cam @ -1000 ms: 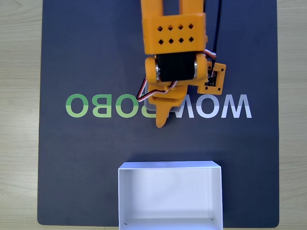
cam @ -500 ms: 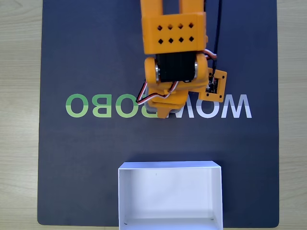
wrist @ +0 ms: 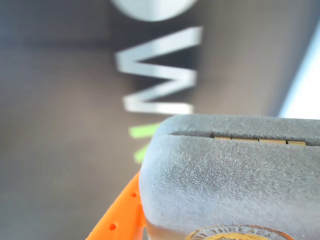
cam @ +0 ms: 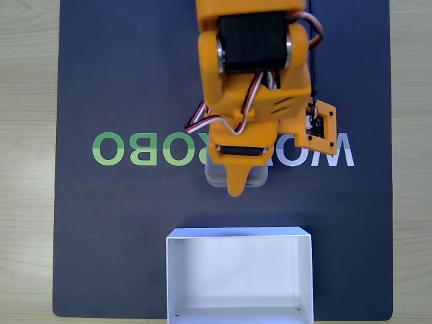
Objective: Grab the usb to bin
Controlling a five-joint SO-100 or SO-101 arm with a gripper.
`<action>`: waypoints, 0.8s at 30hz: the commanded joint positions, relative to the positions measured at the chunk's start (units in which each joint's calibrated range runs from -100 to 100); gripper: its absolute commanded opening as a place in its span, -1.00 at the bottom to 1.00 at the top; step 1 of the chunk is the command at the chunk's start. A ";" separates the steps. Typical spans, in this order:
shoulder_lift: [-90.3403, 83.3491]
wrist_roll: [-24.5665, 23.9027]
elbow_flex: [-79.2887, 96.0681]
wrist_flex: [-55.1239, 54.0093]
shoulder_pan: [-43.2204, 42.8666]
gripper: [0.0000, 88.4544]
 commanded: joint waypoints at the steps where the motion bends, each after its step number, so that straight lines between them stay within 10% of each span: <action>1: -12.51 0.27 -1.94 -3.92 1.18 -0.98; 24: -16.83 -0.25 -7.82 -11.68 5.14 -0.98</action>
